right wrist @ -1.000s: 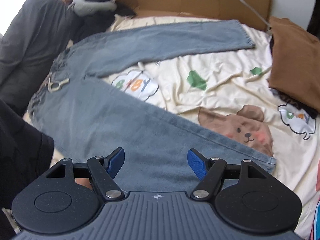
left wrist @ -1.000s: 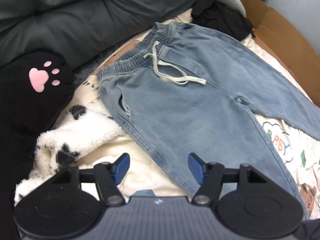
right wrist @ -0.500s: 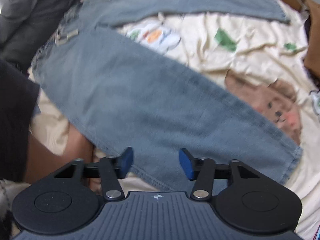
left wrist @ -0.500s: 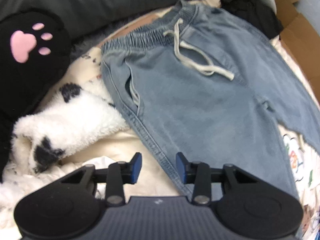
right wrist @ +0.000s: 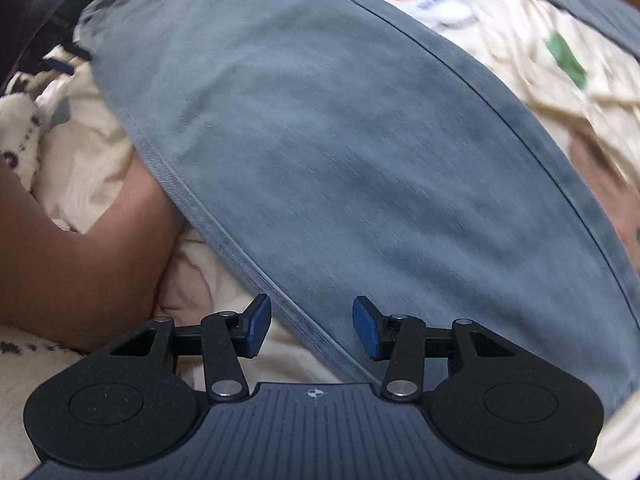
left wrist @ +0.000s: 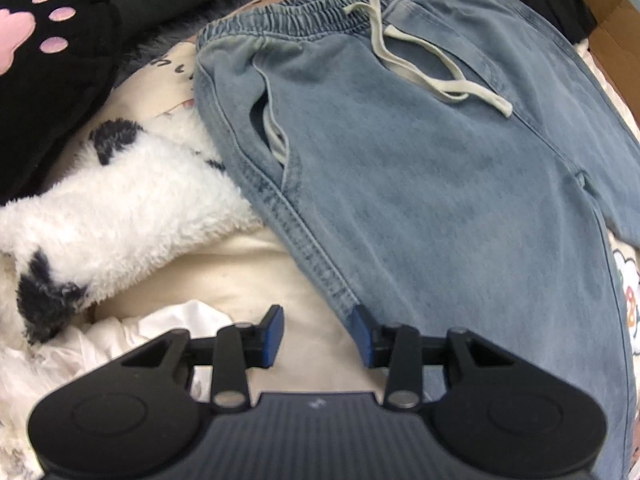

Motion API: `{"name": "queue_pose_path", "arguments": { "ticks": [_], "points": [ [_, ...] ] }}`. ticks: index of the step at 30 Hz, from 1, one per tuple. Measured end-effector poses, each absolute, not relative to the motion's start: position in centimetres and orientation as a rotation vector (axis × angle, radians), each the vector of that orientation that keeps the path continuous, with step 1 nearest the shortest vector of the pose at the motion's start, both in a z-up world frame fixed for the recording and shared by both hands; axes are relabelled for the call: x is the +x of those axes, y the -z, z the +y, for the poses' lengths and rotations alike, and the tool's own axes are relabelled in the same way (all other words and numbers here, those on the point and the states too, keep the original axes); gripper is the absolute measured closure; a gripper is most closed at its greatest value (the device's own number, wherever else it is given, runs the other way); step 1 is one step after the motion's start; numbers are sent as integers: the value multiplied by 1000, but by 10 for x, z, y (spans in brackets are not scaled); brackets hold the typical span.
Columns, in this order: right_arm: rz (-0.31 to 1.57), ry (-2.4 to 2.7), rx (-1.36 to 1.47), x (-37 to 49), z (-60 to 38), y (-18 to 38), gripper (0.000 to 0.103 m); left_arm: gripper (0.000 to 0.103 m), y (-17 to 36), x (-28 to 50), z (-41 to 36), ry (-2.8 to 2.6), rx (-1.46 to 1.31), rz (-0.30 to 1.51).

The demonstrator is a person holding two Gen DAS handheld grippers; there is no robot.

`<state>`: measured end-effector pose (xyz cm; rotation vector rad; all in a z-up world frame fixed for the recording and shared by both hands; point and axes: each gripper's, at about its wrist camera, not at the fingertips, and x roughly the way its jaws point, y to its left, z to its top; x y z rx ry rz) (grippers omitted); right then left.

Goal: Fold clothes
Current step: 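Lower the right gripper to the jeans leg edge and close on it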

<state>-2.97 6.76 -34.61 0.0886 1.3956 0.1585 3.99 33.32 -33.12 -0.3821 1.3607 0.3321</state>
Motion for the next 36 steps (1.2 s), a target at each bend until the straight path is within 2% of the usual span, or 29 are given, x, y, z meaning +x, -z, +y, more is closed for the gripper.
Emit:
{"name": "queue_pose_path", "arguments": {
  "ticks": [15,16,18,21,29,30,31,32,36],
  "points": [
    [1403,-112,-48,-39,83,363,52,62,342,39,331,-346,-419,1355],
    [1402,-101,-47,-41,81,361,54,62,343,39,332,-348,-423,1355],
    [1402,-77,-43,-44,77,356,68,61,343,37,335,-355,-438,1350],
    [1405,-64,-28,-47,70,352,73,60,342,34,338,-365,-464,1337],
    [1409,-75,-84,-46,80,367,75,62,335,29,345,-358,-506,1319],
    [1407,-73,-67,-46,78,366,78,62,333,29,347,-356,-519,1307],
    [1407,-68,-42,-45,73,365,88,62,330,28,349,-349,-540,1288],
    [1407,-59,-19,-44,69,362,93,62,327,26,351,-339,-564,1264],
    [1393,-49,44,-41,56,346,97,63,321,27,361,-302,-631,1181]
  ]
}}
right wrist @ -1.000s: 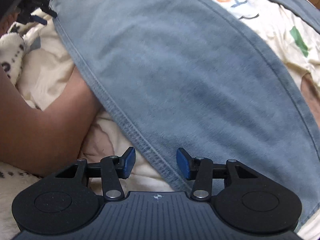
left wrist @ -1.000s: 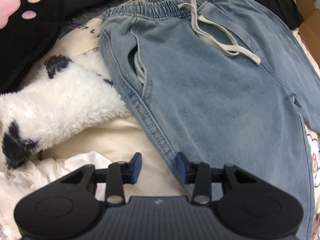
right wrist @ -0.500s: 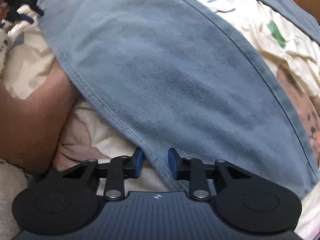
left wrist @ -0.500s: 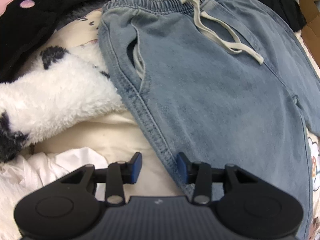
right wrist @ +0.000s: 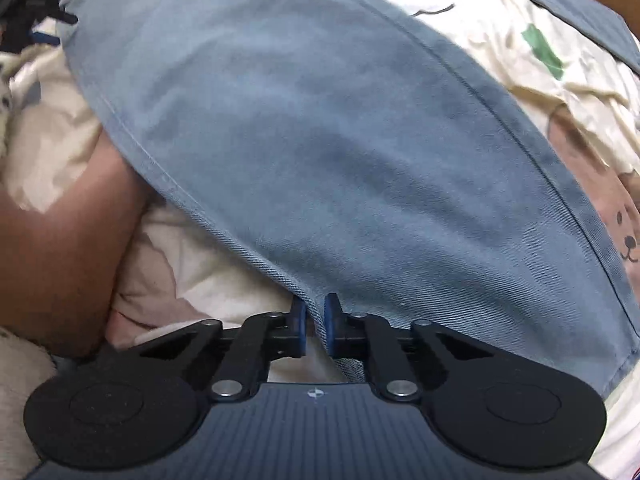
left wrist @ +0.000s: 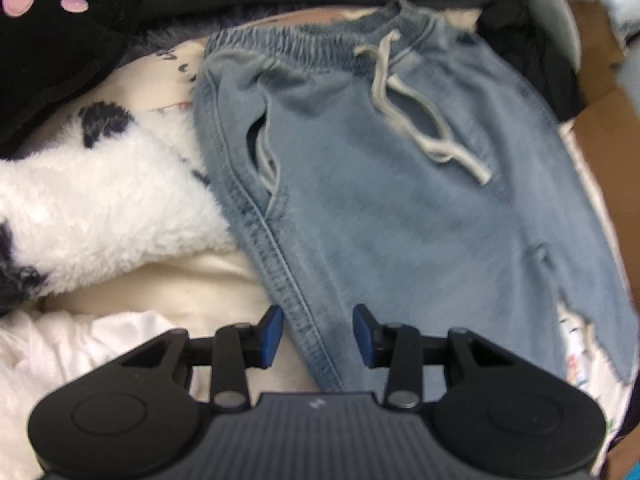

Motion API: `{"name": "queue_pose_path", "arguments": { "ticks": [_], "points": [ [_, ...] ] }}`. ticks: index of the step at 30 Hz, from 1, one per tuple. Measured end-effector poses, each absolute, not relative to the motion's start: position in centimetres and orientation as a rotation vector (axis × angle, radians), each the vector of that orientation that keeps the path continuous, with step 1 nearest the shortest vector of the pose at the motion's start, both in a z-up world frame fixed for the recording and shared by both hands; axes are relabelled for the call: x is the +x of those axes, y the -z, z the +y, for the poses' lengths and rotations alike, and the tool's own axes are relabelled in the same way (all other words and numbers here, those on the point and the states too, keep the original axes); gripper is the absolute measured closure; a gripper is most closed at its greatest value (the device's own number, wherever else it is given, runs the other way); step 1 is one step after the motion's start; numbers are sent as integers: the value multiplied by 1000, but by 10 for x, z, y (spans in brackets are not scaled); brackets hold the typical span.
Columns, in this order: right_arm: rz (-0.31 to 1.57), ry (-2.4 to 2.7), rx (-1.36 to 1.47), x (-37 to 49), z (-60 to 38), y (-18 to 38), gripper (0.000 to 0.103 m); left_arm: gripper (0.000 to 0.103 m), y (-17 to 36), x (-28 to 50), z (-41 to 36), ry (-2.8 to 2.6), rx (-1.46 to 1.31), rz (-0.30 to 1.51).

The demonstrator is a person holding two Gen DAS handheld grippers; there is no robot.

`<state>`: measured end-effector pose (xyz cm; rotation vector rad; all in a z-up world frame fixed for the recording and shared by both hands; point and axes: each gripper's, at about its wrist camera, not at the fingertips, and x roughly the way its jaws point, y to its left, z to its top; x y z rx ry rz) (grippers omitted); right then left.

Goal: Fold clothes
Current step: 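Lower the right gripper to the jeans leg edge and close on it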

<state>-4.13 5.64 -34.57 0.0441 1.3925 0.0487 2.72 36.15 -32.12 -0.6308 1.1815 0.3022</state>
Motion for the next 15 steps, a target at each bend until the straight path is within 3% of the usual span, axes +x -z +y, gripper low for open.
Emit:
{"name": "queue_pose_path", "arguments": {
  "ticks": [7,15],
  "points": [
    [1376,-11,63,-45,56,330,98,66,336,19,360,-342,-699,1198],
    [1407,1,55,-45,64,329,98,61,351,7,357,-385,-821,1096]
  ]
}}
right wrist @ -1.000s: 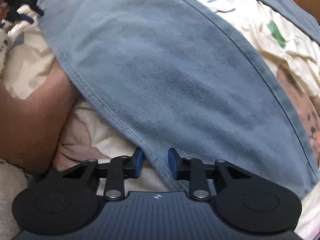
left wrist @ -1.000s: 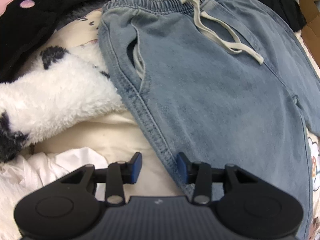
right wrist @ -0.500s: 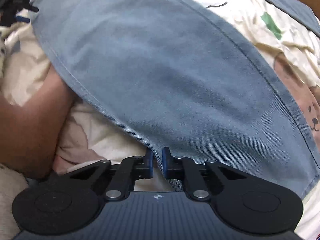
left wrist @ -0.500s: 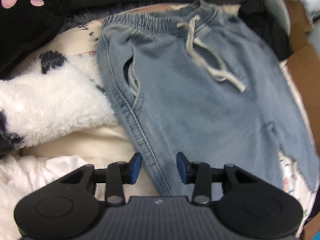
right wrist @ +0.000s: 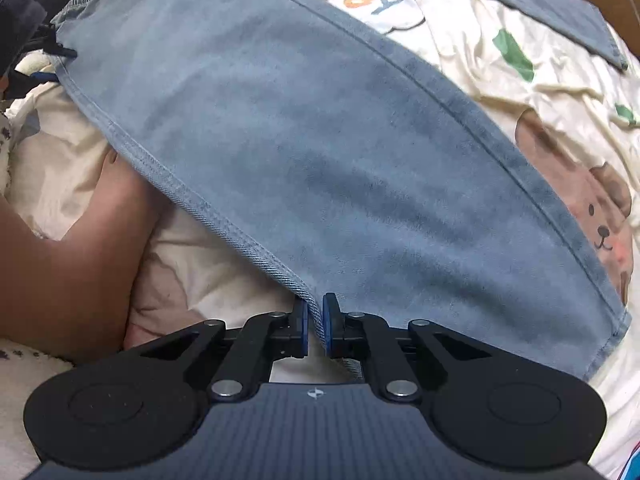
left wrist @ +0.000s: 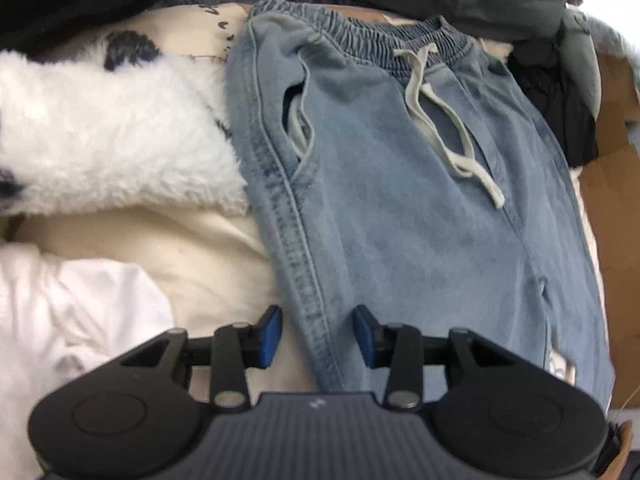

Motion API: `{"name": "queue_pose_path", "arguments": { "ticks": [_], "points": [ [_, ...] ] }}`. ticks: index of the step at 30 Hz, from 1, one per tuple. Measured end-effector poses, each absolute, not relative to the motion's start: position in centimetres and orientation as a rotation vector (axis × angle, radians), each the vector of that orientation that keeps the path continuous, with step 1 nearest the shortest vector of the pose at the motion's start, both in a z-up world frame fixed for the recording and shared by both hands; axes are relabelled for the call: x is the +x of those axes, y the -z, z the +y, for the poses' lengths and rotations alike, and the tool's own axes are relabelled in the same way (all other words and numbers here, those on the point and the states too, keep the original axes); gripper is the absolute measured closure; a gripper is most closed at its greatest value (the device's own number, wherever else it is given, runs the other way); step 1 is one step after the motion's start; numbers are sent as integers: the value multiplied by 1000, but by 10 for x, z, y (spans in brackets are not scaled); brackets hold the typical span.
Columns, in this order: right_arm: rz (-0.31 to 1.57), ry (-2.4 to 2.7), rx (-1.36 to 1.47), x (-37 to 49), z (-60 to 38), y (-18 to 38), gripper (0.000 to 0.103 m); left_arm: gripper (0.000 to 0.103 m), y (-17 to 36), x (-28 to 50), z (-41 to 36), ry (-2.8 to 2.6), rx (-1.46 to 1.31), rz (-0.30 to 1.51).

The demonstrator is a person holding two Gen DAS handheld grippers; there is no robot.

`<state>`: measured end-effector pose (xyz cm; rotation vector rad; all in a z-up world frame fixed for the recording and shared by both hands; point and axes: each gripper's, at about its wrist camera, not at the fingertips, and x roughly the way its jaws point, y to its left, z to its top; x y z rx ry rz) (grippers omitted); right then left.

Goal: Fold clothes
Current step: 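Lower the right gripper to the jeans leg edge and close on it, then close the left gripper on the jeans edge while the right gripper holds the leg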

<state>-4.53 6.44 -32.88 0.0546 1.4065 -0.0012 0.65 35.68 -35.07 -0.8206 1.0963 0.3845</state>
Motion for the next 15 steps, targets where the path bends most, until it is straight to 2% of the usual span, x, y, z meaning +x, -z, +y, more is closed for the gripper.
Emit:
{"name": "queue_pose_path", "arguments": {
  "ticks": [6,10,15],
  "points": [
    [1414,32,67,-39,63,319,98,70,362,5,375,-428,-953,1022],
    [1419,36,86,-37,60,317,98,89,360,-1,382,-437,-1027,979],
    [1406,47,96,-34,57,307,99,94,348,8,380,-419,-987,997]
  ]
}}
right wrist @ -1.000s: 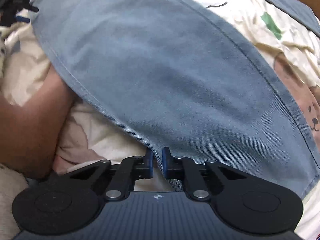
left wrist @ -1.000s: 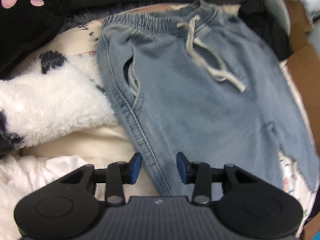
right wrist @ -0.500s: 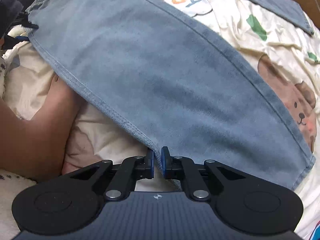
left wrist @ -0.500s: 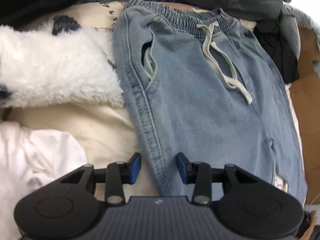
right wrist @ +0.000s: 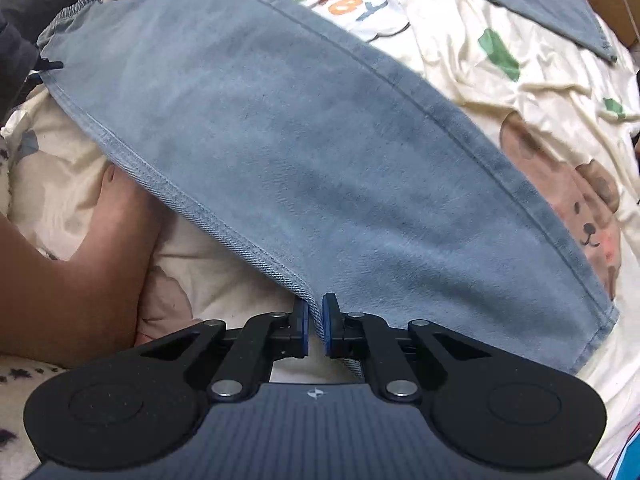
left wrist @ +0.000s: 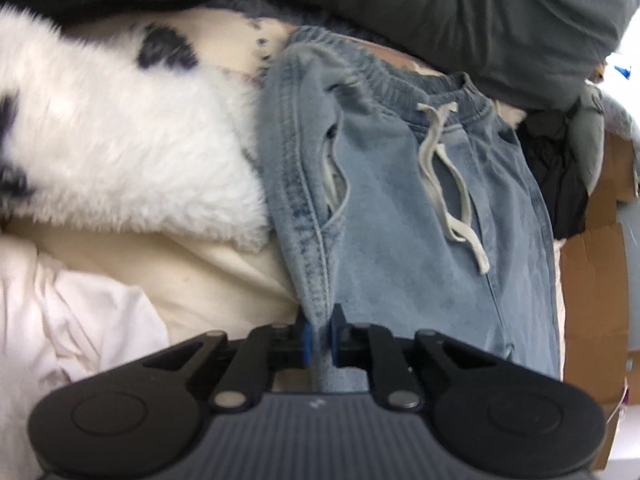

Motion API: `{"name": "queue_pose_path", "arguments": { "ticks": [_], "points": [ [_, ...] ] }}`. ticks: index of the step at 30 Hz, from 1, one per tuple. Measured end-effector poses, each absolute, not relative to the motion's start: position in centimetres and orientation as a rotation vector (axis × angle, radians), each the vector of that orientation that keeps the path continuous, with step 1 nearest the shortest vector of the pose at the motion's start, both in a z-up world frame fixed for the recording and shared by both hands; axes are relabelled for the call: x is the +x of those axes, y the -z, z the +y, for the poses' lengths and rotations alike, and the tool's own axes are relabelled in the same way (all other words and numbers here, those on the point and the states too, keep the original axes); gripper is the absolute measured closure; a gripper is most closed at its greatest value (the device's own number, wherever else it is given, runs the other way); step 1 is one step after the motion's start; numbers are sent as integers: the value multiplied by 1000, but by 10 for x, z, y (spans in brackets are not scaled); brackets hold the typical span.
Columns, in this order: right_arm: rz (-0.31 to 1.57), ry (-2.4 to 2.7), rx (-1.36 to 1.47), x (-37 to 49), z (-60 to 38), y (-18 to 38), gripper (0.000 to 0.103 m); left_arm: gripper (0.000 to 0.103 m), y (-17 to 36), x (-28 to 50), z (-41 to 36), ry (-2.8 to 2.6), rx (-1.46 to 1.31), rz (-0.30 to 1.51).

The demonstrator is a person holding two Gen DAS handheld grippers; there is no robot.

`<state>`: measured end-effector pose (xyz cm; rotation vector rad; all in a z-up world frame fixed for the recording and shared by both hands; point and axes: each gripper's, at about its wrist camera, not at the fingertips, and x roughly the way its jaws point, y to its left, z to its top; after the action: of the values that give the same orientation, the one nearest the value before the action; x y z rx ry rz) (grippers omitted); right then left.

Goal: Fold clothes
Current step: 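Close the left gripper on the jeans edge while the right gripper holds the leg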

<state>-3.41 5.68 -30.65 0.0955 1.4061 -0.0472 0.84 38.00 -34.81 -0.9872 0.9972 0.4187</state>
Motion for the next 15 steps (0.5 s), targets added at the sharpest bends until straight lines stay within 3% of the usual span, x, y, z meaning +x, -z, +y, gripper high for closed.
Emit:
{"name": "queue_pose_path", "arguments": {
  "ticks": [15],
  "points": [
    [1315,177,218,-29,36,264,101,96,286,41,355,-342,-827,998]
  ]
}}
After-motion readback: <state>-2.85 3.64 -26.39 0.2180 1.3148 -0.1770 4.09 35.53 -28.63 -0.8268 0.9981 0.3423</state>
